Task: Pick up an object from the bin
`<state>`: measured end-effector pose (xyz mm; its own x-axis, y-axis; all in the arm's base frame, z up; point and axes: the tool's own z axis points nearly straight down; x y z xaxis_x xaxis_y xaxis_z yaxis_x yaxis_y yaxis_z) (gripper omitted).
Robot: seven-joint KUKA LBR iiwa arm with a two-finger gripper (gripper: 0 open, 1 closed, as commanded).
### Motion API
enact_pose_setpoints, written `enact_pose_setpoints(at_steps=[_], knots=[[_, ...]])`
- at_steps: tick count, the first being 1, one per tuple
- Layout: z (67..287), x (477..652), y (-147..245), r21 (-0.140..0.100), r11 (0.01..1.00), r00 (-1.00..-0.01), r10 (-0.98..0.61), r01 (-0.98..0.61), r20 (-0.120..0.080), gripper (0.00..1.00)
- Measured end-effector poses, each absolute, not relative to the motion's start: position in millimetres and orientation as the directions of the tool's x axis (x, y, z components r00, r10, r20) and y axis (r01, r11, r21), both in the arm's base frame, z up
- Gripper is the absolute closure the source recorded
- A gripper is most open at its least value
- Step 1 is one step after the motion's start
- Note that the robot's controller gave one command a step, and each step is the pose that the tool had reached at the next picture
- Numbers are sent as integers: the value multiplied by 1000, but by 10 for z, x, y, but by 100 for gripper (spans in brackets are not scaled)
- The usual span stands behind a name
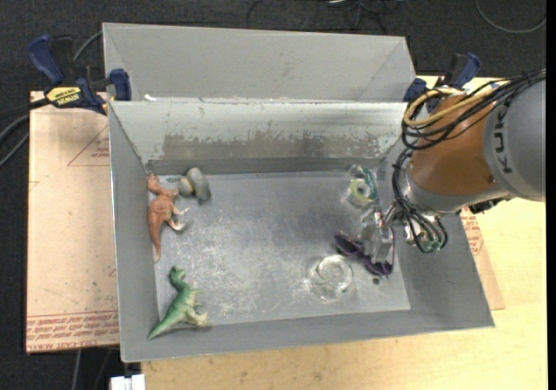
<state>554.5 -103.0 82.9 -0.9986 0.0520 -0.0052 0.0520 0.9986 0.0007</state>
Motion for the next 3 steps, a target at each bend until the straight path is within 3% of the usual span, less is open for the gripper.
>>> enact_pose_setpoints(at_steps=[1,2,3], knots=[[829,5545,-1029,1,999,-999,52,52,-5,100],[700,5287,-697,2,974,-974,226,226,-6,0],[705,5289,-697,2,974,-974,226,226,-7,100]])
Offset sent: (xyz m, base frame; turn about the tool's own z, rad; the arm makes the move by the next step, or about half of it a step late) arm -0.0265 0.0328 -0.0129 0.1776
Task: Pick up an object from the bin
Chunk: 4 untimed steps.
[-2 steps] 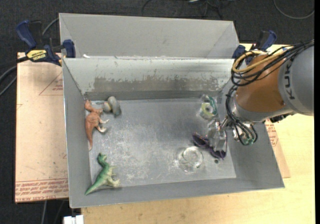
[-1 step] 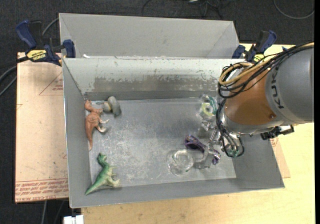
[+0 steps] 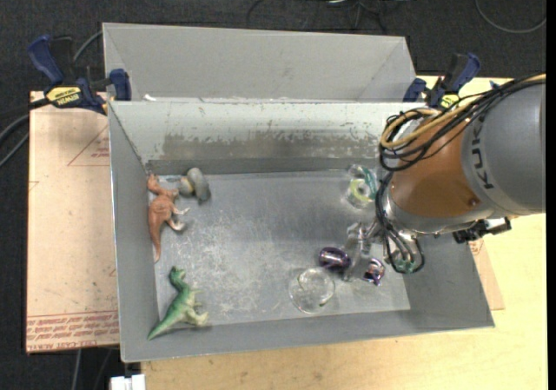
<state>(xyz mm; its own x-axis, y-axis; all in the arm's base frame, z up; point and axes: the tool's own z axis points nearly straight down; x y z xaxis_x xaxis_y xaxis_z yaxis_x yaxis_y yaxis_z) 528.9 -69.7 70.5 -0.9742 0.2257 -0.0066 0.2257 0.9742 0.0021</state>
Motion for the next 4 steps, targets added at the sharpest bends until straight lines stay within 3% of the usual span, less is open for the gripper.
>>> enact_pose_setpoints(at_steps=[1,2,3,4], knots=[[702,5288,-697,2,974,-974,226,226,-7,100],[1140,5137,-572,3,977,-977,212,212,-8,100],[1511,5108,-678,2,981,-981,193,193,-11,100],[2209,5232,-543,4,976,-976,218,218,-10,100]])
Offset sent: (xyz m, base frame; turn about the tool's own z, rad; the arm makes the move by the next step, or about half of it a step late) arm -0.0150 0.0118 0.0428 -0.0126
